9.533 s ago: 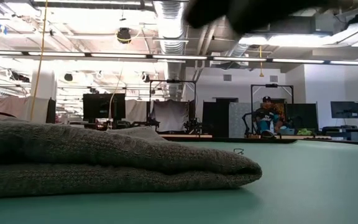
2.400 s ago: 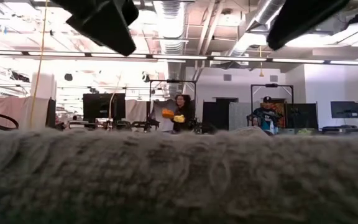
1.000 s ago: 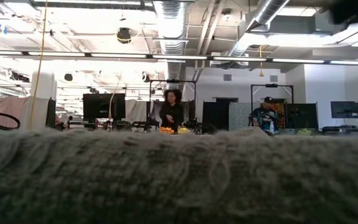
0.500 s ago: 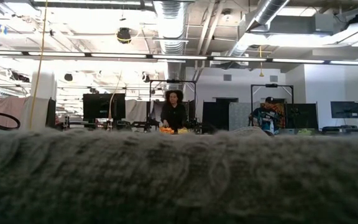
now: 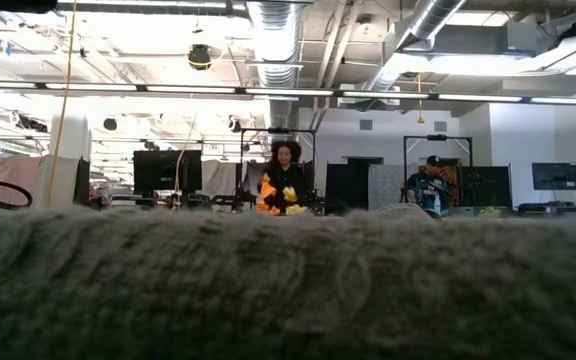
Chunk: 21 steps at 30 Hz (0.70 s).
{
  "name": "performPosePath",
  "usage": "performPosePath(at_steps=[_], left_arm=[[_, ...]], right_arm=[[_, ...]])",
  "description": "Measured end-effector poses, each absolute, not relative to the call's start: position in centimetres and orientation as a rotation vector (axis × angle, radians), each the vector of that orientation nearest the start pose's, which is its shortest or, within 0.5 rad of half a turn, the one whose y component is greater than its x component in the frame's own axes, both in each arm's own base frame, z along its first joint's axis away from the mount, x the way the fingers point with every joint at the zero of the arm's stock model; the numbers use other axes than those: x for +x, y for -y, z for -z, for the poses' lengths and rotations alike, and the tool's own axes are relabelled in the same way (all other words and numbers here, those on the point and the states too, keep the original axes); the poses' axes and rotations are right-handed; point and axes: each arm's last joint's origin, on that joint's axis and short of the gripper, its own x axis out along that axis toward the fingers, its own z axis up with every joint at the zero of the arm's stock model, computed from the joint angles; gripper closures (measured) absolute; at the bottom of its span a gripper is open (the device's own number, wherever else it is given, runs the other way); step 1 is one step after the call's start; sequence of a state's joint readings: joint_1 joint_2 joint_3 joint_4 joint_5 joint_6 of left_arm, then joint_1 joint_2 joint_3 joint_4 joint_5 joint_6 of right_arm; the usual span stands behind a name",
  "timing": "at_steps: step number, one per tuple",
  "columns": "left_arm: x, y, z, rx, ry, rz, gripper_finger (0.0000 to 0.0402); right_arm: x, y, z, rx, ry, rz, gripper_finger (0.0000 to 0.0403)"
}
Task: Roll towel
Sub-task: Roll the gray towel
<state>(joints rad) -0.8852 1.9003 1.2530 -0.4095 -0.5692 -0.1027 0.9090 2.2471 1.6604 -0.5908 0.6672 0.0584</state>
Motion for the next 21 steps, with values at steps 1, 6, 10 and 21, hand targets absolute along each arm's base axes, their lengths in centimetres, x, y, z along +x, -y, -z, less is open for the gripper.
performPosePath(at_steps=[1, 6, 10, 21], left_arm=[[25.4, 28.6, -17.3, 0.608, -0.806, 0.250, 0.0185], [25.1, 27.9, -15.8, 0.618, -0.839, 0.275, 0.0185], [24.8, 27.1, -14.6, 0.620, -0.849, 0.266, 0.0185], [25.5, 27.4, -14.7, 0.551, -0.774, 0.302, 0.0185]], right_arm=[[29.6, -34.9, -14.0, -0.786, -0.831, -0.188, 0.0159], [30.6, -34.2, -14.0, -0.789, -0.840, -0.193, 0.0159], [31.3, -33.7, -14.1, -0.780, -0.839, -0.187, 0.0159], [31.9, -33.4, -14.0, -0.669, -0.869, -0.206, 0.0272]])
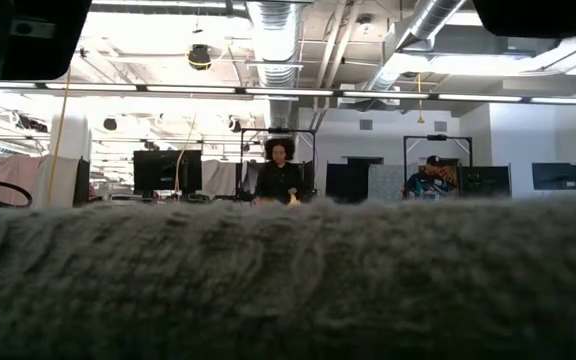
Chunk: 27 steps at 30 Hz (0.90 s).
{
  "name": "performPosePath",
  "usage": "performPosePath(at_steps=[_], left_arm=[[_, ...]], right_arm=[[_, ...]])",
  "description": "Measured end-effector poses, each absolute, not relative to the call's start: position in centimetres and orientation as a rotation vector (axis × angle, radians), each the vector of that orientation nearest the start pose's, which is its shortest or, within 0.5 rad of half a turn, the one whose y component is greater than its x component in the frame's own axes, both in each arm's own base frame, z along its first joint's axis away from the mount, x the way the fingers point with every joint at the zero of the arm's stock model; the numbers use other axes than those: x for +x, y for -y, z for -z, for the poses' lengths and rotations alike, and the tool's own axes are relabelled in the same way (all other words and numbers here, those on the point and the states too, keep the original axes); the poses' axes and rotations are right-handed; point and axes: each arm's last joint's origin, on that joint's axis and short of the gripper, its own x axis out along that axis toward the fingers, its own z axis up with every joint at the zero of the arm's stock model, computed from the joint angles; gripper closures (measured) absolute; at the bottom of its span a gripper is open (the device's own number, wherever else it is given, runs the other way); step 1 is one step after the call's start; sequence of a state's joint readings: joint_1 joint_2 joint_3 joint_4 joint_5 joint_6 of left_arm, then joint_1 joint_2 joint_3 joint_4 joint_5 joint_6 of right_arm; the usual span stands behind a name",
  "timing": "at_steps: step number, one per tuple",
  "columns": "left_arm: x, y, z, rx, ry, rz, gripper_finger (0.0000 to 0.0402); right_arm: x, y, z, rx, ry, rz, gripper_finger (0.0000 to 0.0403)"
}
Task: Roll towel
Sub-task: Roll the gray towel
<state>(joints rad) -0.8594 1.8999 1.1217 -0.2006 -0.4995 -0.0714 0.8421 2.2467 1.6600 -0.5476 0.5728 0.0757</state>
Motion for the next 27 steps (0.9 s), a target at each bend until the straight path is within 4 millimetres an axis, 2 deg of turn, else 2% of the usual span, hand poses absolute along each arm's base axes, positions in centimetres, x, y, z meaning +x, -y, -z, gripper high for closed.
performPosePath(at_steps=[3, 5, 9, 13, 20, 24, 27], left_arm=[[25.6, 27.5, -14.8, 0.538, -0.760, 0.302, 0.0185], [25.7, 27.7, -15.2, 0.544, -0.758, 0.294, 0.0185], [25.7, 28.5, -16.6, 0.538, -0.773, 0.303, 0.0185], [24.3, 29.2, -16.9, 0.533, -0.862, 0.303, 0.0185], [21.5, 29.5, -15.0, 0.658, -0.837, 0.290, 0.0185], [21.3, 29.1, -13.9, 0.796, -0.770, 0.299, 0.0185], [21.6, 27.9, -12.8, 0.850, -0.784, 0.315, 0.0185]], right_arm=[[31.9, -33.4, -14.0, -0.603, -0.872, -0.175, 0.0353], [31.9, -33.3, -14.0, -0.560, -0.876, -0.153, 0.0384], [31.8, -33.4, -14.0, -0.464, -0.878, -0.108, 0.0386], [31.8, -33.4, -14.0, -0.433, -0.879, -0.094, 0.0388], [31.8, -33.4, -14.0, -0.432, -0.880, -0.093, 0.0388], [32.0, -33.2, -14.0, -0.428, -0.884, -0.091, 0.0388], [32.1, -33.2, -14.0, -0.410, -0.895, -0.098, 0.0388]])
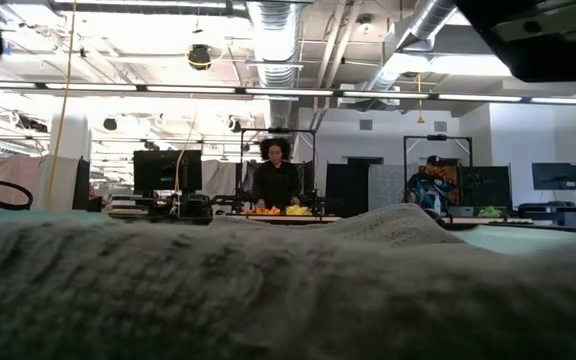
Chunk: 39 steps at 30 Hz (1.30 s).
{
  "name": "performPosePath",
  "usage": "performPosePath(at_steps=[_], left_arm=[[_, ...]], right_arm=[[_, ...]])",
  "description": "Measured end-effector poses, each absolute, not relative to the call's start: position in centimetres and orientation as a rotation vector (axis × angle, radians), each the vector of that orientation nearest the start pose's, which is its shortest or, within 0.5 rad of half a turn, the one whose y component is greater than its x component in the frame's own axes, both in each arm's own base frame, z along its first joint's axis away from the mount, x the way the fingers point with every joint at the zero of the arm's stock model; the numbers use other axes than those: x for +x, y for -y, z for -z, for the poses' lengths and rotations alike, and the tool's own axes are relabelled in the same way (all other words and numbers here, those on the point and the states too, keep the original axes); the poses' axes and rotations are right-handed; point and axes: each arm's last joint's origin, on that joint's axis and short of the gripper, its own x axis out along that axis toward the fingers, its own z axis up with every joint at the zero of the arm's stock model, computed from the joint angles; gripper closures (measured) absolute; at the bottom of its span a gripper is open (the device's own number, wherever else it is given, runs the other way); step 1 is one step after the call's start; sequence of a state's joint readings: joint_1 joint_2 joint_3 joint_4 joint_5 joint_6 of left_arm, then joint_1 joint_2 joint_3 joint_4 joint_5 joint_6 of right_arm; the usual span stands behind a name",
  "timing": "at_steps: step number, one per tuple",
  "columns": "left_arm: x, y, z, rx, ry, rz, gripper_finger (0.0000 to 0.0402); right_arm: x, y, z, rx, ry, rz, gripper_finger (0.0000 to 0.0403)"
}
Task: Roll towel
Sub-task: Roll the gray towel
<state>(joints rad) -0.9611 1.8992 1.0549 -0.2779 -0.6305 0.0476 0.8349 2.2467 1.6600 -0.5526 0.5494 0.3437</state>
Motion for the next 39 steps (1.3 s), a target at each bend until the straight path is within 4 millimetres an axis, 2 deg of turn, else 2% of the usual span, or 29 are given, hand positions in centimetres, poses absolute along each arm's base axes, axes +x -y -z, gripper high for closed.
performPosePath(at_steps=[6, 11, 16, 21, 28, 34, 39], left_arm=[[22.1, 27.4, -12.5, 0.866, -0.757, 0.302, 0.0185], [23.1, 27.3, -12.4, 0.906, -0.738, 0.390, 0.0185], [23.8, 26.9, -11.8, 0.883, -0.750, 0.358, 0.0191], [24.3, 27.3, -12.4, 0.819, -0.729, 0.342, 0.0247], [24.2, 27.9, -12.8, 0.660, -0.779, 0.345, 0.0386], [24.5, 28.6, -13.7, 0.502, -0.773, 0.290, 0.0398], [25.4, 28.2, -14.8, 0.358, -0.792, 0.217, 0.0399]], right_arm=[[32.0, -33.1, -14.0, -0.413, -0.901, -0.098, 0.0389], [32.0, -33.1, -13.9, -0.414, -0.902, -0.098, 0.0389], [32.0, -33.1, -13.9, -0.411, -0.903, -0.096, 0.0389], [32.0, -33.1, -13.9, -0.372, -0.905, -0.075, 0.0389], [31.2, -33.6, -14.0, -0.272, -0.889, -0.002, 0.0389], [29.8, -34.3, -14.2, -0.092, -0.856, 0.128, 0.0389], [29.0, -34.5, -15.1, 0.027, -0.819, 0.207, 0.0389]])
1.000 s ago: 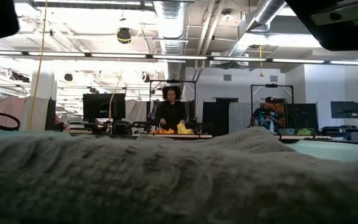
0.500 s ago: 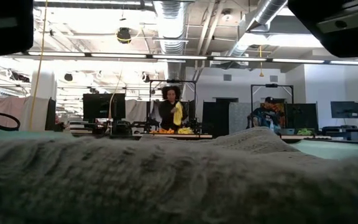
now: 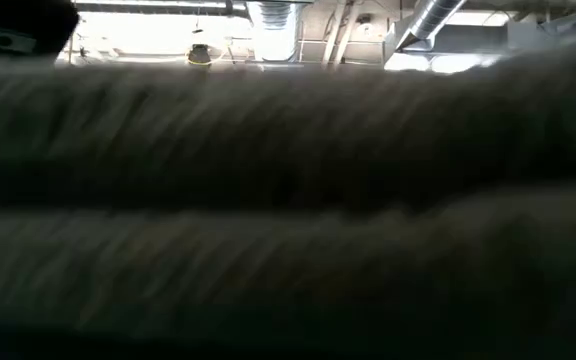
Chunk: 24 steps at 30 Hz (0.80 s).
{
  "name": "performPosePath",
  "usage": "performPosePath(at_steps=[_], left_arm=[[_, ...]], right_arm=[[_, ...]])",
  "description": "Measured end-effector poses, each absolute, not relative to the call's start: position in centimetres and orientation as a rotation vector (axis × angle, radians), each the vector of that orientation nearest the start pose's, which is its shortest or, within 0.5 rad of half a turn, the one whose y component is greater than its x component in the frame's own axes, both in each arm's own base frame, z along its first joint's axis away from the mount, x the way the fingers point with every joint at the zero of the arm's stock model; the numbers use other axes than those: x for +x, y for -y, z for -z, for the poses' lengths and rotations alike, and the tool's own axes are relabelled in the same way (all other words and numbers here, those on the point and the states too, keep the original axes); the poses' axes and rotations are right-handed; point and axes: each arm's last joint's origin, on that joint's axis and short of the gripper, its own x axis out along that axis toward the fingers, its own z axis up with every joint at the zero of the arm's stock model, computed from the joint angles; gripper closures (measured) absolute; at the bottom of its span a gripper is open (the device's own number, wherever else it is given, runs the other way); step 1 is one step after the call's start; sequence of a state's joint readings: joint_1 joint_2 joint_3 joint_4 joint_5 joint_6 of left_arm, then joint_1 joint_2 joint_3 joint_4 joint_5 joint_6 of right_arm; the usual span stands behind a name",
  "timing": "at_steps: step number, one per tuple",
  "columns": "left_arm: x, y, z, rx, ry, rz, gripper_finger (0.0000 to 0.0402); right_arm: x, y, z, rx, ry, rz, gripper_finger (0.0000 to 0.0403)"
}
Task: Roll towel
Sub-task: Roll the gray towel
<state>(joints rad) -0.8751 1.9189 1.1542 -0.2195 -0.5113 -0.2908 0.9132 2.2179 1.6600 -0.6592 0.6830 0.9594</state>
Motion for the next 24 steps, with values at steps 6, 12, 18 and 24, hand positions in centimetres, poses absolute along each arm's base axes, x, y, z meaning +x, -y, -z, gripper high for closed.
performPosePath(at_steps=[6, 12, 18, 24], left_arm=[[26.4, 27.1, -16.6, 0.179, -0.778, 0.146, 0.0401], [26.8, 26.0, -19.5, 0.096, -0.692, 0.087, 0.0401], [28.0, 24.3, -19.9, -0.042, -0.737, 0.081, 0.0401], [28.8, 22.3, -18.3, -0.133, -0.803, 0.105, 0.0401]], right_arm=[[28.0, -33.6, -18.4, 0.112, -0.765, 0.273, 0.0389], [27.0, -31.7, -21.2, 0.258, -0.772, 0.402, 0.0389], [26.7, -30.6, -21.2, 0.353, -0.867, 0.499, 0.0389], [27.0, -29.9, -20.8, 0.356, -0.925, 0.519, 0.0389]])
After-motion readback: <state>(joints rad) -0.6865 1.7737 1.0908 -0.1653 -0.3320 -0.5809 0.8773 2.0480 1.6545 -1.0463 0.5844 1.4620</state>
